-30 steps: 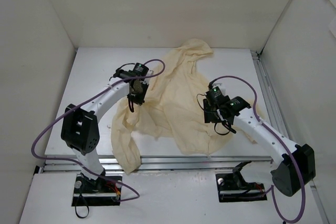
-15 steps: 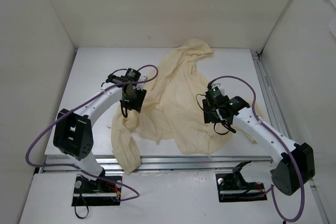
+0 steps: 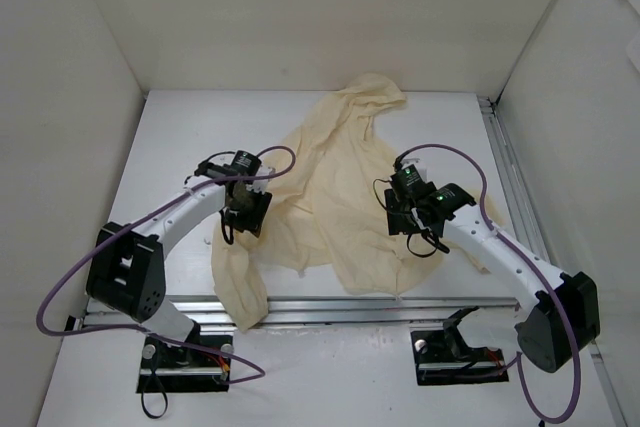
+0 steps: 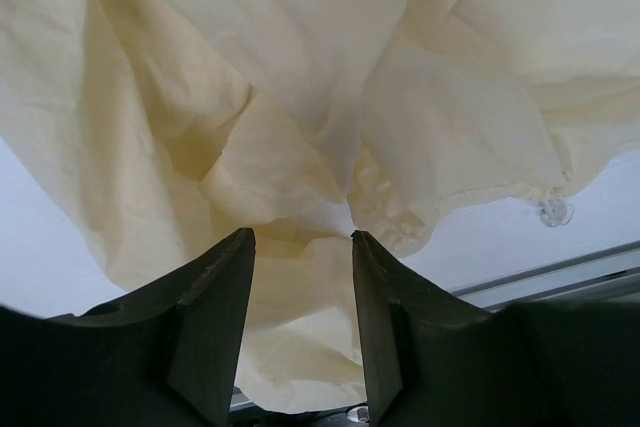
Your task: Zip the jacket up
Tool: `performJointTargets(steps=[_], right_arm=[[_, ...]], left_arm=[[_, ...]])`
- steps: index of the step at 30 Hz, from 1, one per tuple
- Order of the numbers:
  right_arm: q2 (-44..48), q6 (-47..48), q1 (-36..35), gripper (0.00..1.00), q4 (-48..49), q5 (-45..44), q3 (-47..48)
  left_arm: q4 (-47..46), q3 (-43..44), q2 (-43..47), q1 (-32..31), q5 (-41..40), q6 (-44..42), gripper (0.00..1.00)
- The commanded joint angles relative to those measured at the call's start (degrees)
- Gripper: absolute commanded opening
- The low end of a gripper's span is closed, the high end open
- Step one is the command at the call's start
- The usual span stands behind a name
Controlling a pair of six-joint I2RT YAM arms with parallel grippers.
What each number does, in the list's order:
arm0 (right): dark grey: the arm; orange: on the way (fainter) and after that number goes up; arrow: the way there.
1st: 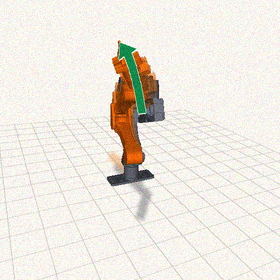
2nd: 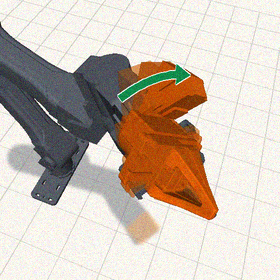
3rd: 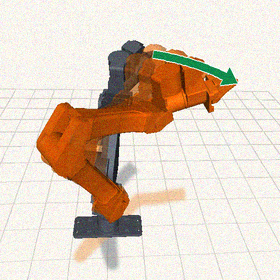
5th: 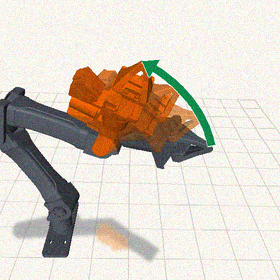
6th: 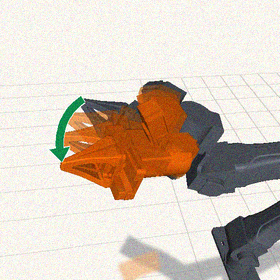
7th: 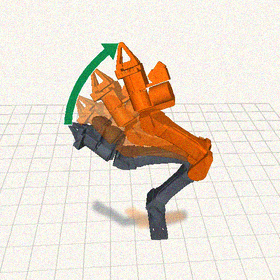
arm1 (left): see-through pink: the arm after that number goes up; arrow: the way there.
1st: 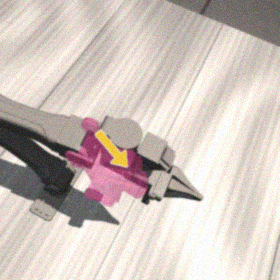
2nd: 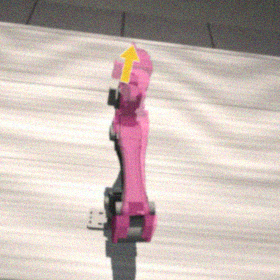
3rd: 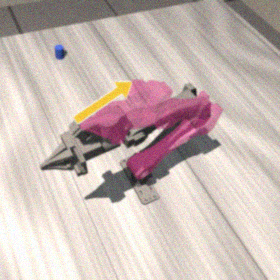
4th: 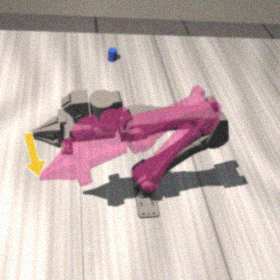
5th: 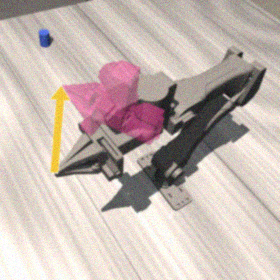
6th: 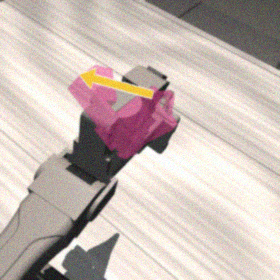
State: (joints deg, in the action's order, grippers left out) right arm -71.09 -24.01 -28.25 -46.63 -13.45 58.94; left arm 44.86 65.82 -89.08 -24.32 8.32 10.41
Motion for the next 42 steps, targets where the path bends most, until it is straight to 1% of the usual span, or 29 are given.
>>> performJointTargets(steps=[1,6,13,16,20,22,23,27,30,31,32,33,35,36,38,39,41,42], right_arm=[[0.8,0.4,-0.5,0.49,1.8,-0.9,1.2],[1.2,0.5,-0.7,0.49,1.7,-0.7,1.0],[1.9,0.5,-0.6,0.5,1.7,-0.3,0.7],[1.9,0.4,-0.6,0.5,1.8,-0.7,0.5],[1.7,0.4,-0.6,0.5,1.8,-0.5,0.4],[1.9,0.5,-0.6,0.5,1.8,-0.4,0.4],[2.0,0.4,-0.7,0.5,1.8,-0.3,0.3],[2.6,0.5,-0.5,0.5,1.7,0.0,0.2],[3.0,0.8,-0.6,0.5,1.7,0.7,0.5],[3.1,0.9,-0.6,0.51,1.7,0.8,0.7],[3.0,1.1,-0.6,0.5,1.7,1.1,0.9],[3.0,1.1,-0.6,0.5,1.7,1.2,1.0],[3.1,1.3,-0.7,0.5,1.7,1.6,1.2],[3.2,1.3,-0.6,0.5,1.7,1.7,1.3],[3.2,1.5,-0.4,0.51,1.7,2.0,1.4],[3.2,1.5,-0.5,0.51,1.7,2.0,1.5],[3.3,1.8,-0.6,0.51,1.7,2.3,1.6],[3.3,1.8,-0.6,0.51,1.7,2.6,1.6]], left_arm=[[-2.4,0.5,-0.1,-0.3,-0.1,-1.1,0.4],[-4.8,0.4,-1.8,-1.4,-1.2,-0.7,0.35],[-5.7,0.7,-5.0,-2.6,-1.7,-0.5,0.31],[-5.8,0.4,-5.7,-2.6,-2.3,-0.5,0.22],[-5.6,0.8,-5.9,-2.6,-2.6,-0.6,0.07],[-5.5,1.2,-5.5,-2.6,-2.6,-0.6,0.02],[-5.2,1.4,-5.1,-2.6,-2.5,-0.5,0.0],[-3.5,4.5,-1.5,-1.3,-1.6,-0.4,0.0],[-1.5,7.9,2.0,1.0,3.8,-0.4,0.0],[-1.4,8.8,2.7,1.5,8.1,-0.4,0.0],[-1.0,10.5,3.1,1.6,10.5,-0.4,0.0],[-0.8,11.4,3.4,2.3,15.4,-0.2,0.0],[-0.2,13.4,3.1,2.9,20.0,0.1,0.0],[-0.3,13.9,2.6,2.9,25.1,0.6,0.0],[-0.2,14.6,1.1,2.9,30.1,1.2,0.0],[-0.2,14.8,0.5,2.9,35.6,1.5,0.0],[0.8,15.5,-0.9,2.9,38.9,1.4,0.0],[0.3,15.2,-1.0,2.9,43.1,1.7,0.0]])
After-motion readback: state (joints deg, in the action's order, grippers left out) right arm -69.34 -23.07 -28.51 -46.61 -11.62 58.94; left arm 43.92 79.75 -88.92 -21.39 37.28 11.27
